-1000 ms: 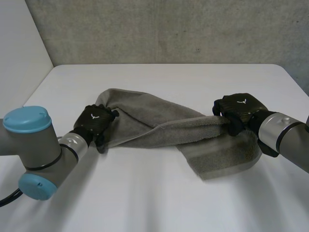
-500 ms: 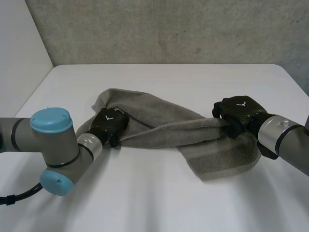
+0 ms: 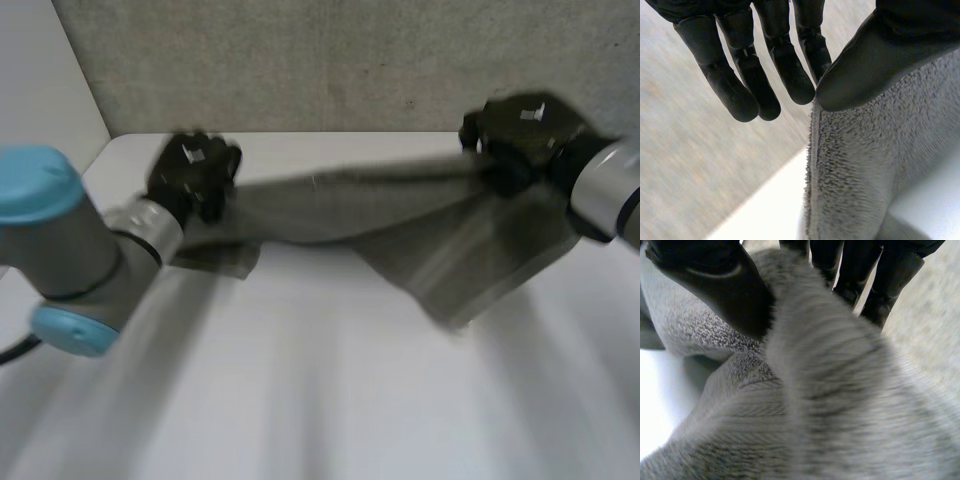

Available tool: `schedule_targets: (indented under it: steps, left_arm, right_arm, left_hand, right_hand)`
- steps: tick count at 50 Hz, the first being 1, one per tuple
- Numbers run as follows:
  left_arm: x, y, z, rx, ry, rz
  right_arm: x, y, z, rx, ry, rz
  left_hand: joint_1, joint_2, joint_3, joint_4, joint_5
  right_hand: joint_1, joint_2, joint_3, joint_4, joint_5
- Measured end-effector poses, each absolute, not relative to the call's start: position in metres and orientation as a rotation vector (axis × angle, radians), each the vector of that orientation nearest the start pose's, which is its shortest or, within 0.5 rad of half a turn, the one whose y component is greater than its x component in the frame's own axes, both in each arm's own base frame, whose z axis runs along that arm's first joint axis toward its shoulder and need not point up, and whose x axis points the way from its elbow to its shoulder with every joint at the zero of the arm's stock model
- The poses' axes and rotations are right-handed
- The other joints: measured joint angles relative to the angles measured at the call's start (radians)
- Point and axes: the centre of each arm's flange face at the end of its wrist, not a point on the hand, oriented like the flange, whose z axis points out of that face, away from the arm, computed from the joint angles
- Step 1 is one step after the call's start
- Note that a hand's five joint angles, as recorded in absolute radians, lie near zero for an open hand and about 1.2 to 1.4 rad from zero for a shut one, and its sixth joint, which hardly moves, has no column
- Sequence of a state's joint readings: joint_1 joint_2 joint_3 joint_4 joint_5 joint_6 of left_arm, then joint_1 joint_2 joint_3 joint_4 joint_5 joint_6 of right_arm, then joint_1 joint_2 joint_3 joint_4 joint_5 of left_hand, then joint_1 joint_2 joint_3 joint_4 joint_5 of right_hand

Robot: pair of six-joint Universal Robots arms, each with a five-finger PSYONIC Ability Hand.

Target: Fold the towel.

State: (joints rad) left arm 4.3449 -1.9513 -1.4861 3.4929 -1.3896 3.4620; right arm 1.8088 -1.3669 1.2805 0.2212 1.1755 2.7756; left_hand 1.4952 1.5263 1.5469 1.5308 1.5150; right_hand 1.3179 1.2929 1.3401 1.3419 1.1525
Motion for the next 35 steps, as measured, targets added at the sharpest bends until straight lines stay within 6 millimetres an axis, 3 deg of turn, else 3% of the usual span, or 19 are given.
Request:
schedule_targets:
  steps: [4, 8, 12, 16, 20, 23, 26, 29, 31, 32, 35]
  left_arm:
    - [-0.266, -0.301, 0.289, 0.862, 1.948, -2.555]
    - [-0.258, -0.297, 0.305, 0.826, 1.938, -2.578]
    - [-0.256, -0.301, 0.283, 0.872, 2.045, -2.445]
    - [-0.259, -0.309, 0.238, 1.025, 2.155, -2.181]
    - [-0.264, -0.322, 0.206, 1.196, 2.131, -1.977]
    - [-0.268, -0.333, 0.198, 1.254, 2.078, -1.933]
    - [-0.274, -0.348, 0.205, 1.252, 1.986, -1.984]
    - [-0.283, -0.369, 0.235, 1.159, 1.821, -2.169]
    - [-0.288, -0.382, 0.267, 1.048, 1.663, -2.349]
    - [-0.289, -0.384, 0.274, 1.023, 1.629, -2.388]
    - [-0.287, -0.391, 0.327, 0.793, 1.38, -2.629]
  right_arm:
    - [0.245, -0.275, 0.331, -1.18, 1.963, -1.928]
    - [0.253, -0.267, 0.317, -1.417, 2.023, -1.819]
    - [0.259, -0.267, 0.283, -1.635, 2.124, -1.646]
    - [0.267, -0.273, 0.234, -1.842, 2.221, -1.432]
    - [0.282, -0.285, 0.21, -1.919, 2.218, -1.431]
    - [0.294, -0.297, 0.209, -1.916, 2.186, -1.54]
    - [0.307, -0.316, 0.222, -1.863, 2.117, -1.777]
    - [0.323, -0.34, 0.257, -1.708, 1.958, -2.196]
    - [0.333, -0.355, 0.294, -1.512, 1.764, -2.551]
    - [0.334, -0.357, 0.301, -1.472, 1.724, -2.611]
    - [0.336, -0.357, 0.355, -1.179, 1.416, -2.972]
  left_hand:
    - [0.0, 0.0, 0.001, 0.0, 0.0]
    - [0.0, 0.0, 0.001, 0.0, 0.0]
    - [0.0, 0.001, 0.003, 0.002, 0.0]
    - [0.003, 0.004, 0.003, 0.003, 0.005]
    - [0.008, 0.004, 0.003, 0.003, 0.015]
    - [0.013, 0.004, 0.004, 0.003, 0.018]
    - [0.015, 0.004, 0.005, 0.005, 0.02]
    - [0.017, 0.004, 0.005, 0.005, 0.02]
    - [0.017, 0.004, 0.005, 0.005, 0.02]
    - [0.017, 0.004, 0.005, 0.005, 0.02]
    - [0.017, 0.004, 0.006, 0.005, 0.02]
  right_hand:
    - [0.0, 0.0, 0.001, 0.0, 0.009]
    - [0.0, 0.0, 0.001, 0.0, 0.01]
    - [0.0, 0.0, 0.001, 0.0, 0.013]
    - [0.0, 0.0, 0.001, 0.0, 0.028]
    - [0.0, 0.0, 0.001, 0.0, 0.031]
    - [0.0, 0.0, 0.001, 0.0, 0.031]
    - [0.0, 0.0, 0.001, 0.0, 0.032]
    - [0.0, 0.0, 0.001, 0.0, 0.032]
    - [0.0, 0.0, 0.001, 0.0, 0.032]
    - [0.0, 0.0, 0.001, 0.0, 0.032]
    - [0.0, 0.0, 0.001, 0.0, 0.032]
